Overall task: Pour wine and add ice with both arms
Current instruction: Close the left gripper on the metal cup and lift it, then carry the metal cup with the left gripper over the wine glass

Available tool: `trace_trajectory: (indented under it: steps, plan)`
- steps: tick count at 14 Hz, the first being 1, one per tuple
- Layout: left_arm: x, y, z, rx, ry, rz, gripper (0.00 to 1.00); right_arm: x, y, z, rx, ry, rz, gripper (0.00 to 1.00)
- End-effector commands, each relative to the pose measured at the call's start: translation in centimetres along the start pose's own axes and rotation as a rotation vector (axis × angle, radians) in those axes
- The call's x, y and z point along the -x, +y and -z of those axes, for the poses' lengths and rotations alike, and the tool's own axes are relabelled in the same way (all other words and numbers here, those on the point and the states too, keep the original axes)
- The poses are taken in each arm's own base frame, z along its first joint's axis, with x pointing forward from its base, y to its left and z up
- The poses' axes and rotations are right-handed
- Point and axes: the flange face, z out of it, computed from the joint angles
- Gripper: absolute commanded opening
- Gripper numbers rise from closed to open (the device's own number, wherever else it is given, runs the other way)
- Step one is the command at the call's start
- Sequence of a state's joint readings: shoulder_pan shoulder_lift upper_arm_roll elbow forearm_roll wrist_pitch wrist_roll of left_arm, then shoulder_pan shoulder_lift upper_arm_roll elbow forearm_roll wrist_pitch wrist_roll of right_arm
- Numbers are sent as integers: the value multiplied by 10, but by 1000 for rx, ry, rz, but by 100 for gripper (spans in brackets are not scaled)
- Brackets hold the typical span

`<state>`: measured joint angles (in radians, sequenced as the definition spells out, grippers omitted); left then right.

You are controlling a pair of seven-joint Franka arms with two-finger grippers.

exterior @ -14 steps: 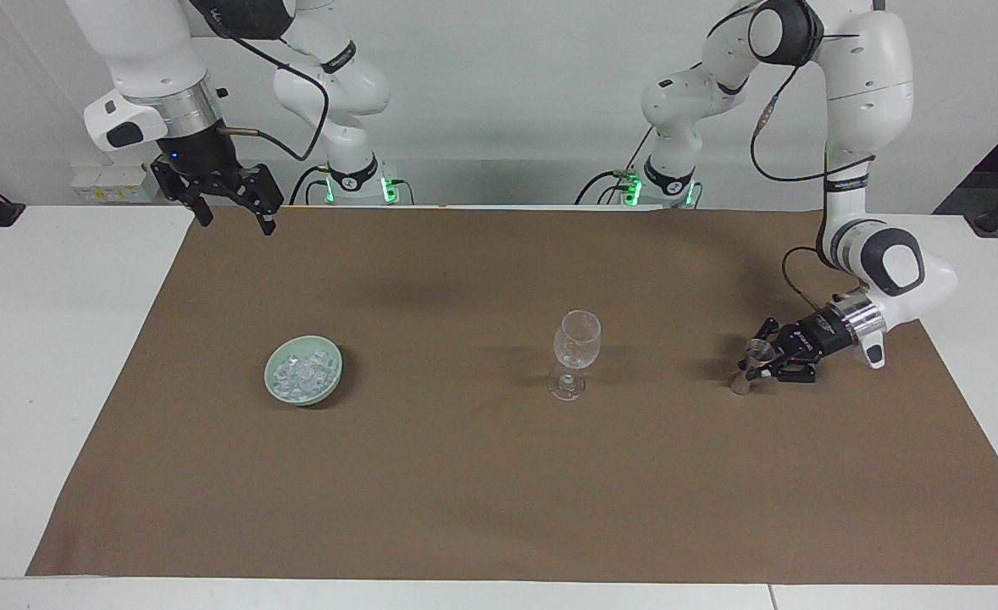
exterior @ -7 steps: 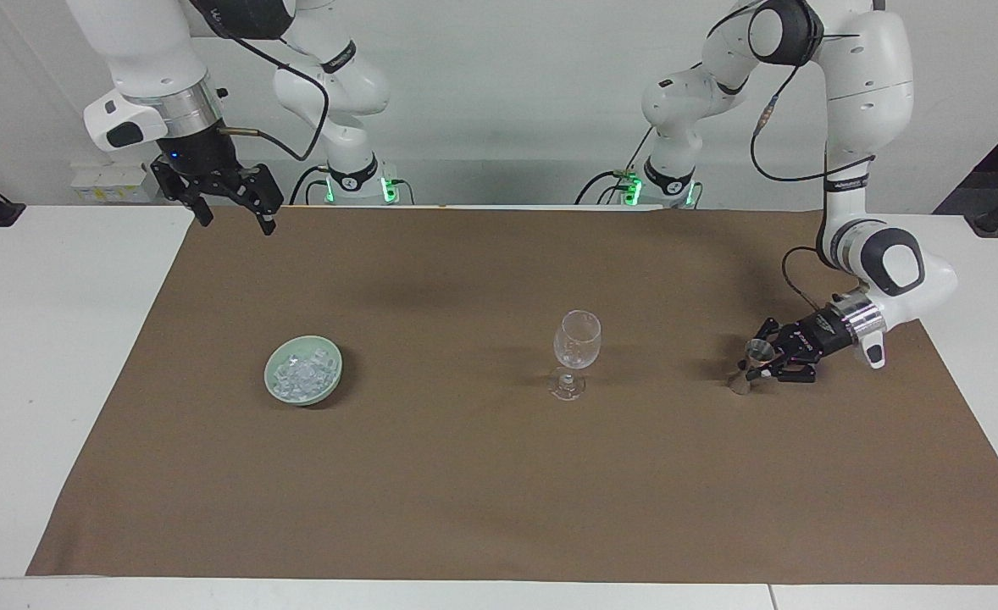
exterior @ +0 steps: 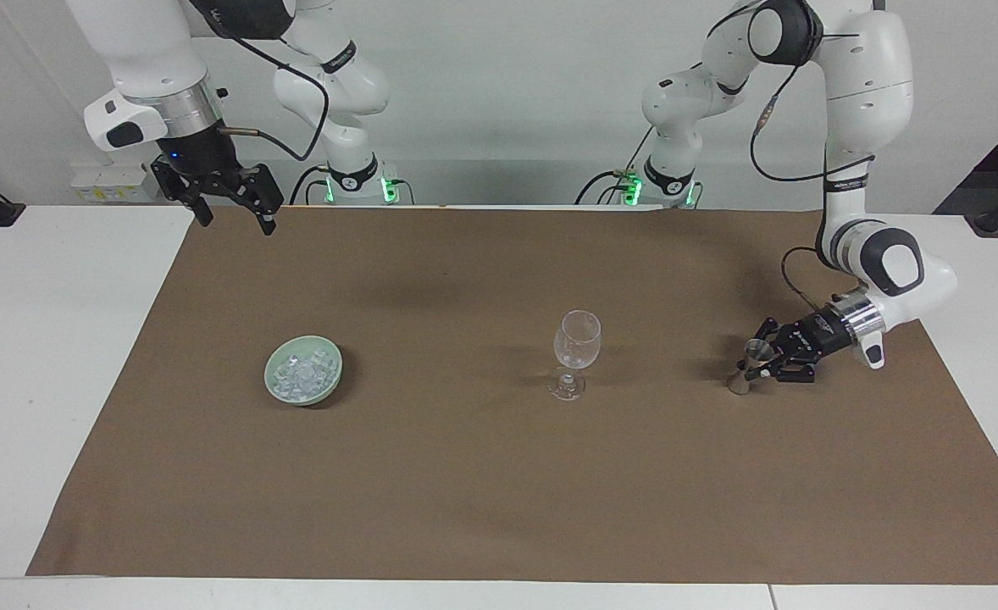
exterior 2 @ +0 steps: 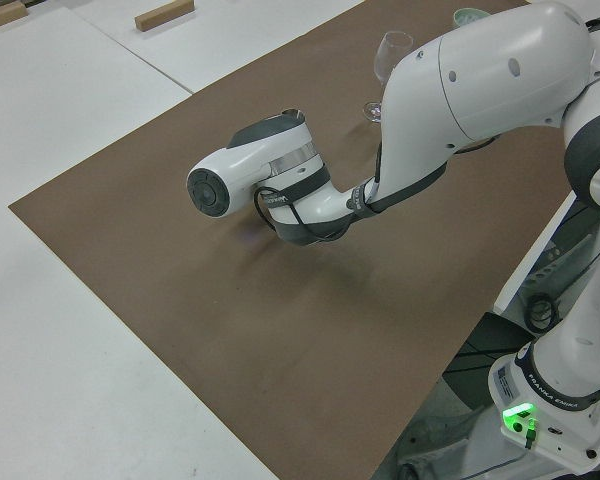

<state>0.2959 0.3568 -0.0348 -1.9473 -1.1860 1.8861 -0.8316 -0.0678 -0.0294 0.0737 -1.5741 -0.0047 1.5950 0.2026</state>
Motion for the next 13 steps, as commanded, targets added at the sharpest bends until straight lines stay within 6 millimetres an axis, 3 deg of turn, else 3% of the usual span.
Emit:
trace_trajectory:
  steps: [1,6,13]
  plan:
    - [48,-2,0,3,3,27,0,1,0,1,-21,-12,-9,100]
    - [114,-9,-8,-20,20,71,0,1,0,1,-21,-12,-9,100]
    - [198,-32,-44,-51,143,84,0,1,0,1,-21,-12,-9,100]
